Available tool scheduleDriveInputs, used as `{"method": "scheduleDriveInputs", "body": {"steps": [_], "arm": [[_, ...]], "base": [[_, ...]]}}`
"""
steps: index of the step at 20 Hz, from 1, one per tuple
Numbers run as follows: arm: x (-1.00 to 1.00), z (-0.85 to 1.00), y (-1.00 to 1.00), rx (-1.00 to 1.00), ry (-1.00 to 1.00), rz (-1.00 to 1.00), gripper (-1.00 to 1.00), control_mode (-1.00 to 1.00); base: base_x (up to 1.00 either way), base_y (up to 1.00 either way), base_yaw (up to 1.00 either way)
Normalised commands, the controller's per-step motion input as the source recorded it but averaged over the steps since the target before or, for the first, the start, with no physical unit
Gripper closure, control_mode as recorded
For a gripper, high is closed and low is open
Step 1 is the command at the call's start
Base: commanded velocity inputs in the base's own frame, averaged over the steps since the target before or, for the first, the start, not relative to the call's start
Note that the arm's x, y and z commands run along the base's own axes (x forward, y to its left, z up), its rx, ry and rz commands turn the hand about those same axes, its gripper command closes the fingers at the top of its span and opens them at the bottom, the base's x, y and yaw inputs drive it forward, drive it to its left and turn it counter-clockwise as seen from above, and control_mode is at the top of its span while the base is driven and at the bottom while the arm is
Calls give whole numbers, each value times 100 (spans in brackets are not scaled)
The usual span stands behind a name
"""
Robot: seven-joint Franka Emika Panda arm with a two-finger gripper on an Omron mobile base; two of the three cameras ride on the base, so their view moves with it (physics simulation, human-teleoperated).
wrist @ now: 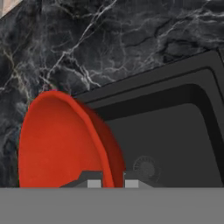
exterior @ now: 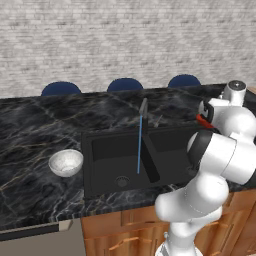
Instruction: Rinse each bowl for a few seconds and place them down in the sink or on the counter.
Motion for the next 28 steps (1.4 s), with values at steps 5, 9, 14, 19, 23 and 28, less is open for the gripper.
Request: {"method": "scheduleDriveInputs", "body": {"steps": [5, 9, 14, 19, 23, 28], "arm": [[-40, 17, -49, 3, -1, -22, 100, -100], [-43, 17, -52, 5, -2, -19, 100, -100], [-47, 11, -50, 5, -7, -15, 100, -100], [-60, 2, -29, 3, -11, -10, 100, -100], [-66, -3, -17, 0, -11, 0, 100, -100], [-37, -2, -8, -1, 0, 0, 100, -100]], "base": [[0, 0, 0], [0, 0, 0], [0, 0, 0], [0, 0, 0], [0, 0, 0], [0, 0, 0]]}}
